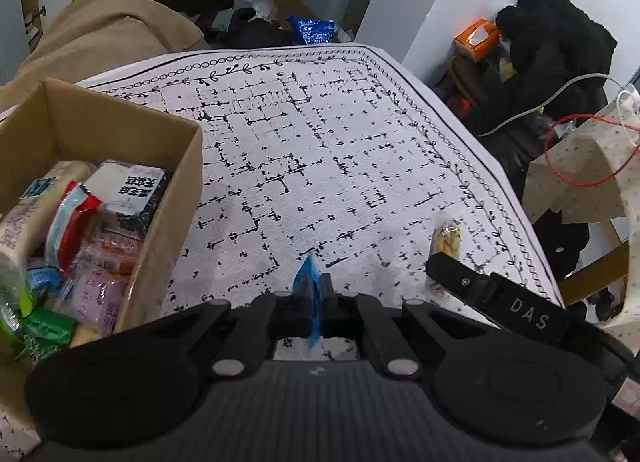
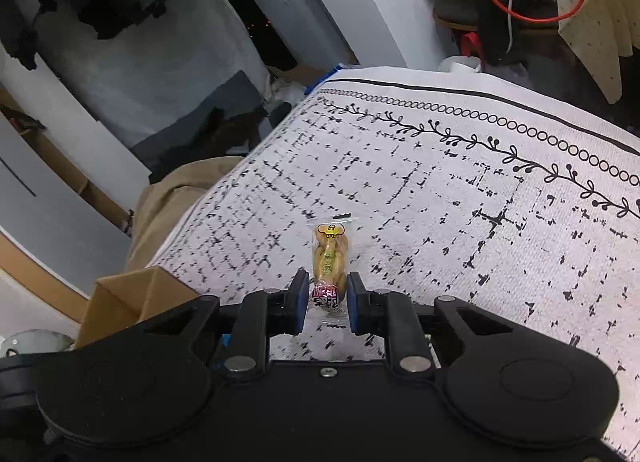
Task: Organize snacks
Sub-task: 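Carry the blue packet with the left tool while the right tool carries the yellow candy to the box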
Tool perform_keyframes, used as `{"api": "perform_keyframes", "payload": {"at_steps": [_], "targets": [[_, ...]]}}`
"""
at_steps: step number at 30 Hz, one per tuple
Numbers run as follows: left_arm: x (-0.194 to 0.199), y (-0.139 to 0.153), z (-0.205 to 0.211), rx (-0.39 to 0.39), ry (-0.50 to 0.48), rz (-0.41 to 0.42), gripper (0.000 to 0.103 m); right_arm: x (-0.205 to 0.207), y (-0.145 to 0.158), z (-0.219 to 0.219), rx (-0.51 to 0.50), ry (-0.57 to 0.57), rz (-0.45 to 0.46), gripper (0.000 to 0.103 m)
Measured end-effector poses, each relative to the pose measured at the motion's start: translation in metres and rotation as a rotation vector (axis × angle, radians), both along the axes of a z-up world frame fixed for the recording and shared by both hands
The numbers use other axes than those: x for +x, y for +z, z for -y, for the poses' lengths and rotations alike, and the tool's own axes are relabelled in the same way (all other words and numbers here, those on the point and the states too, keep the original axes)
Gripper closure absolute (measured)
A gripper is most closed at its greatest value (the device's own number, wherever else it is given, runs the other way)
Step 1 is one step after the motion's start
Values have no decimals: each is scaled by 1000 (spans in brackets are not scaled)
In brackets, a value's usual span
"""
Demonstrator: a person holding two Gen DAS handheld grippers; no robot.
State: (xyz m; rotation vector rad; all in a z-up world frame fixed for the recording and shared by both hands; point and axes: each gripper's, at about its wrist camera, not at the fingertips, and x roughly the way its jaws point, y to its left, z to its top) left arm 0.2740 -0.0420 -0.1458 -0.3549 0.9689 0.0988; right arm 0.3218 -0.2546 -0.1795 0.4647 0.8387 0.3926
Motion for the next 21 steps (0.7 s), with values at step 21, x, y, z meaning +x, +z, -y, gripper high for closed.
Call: {"api": "perform_keyframes", "payload": {"at_steps": [21], "targets": [[-38, 67, -21, 56, 90, 109, 103, -25, 37, -20, 106, 113, 75, 83]]}}
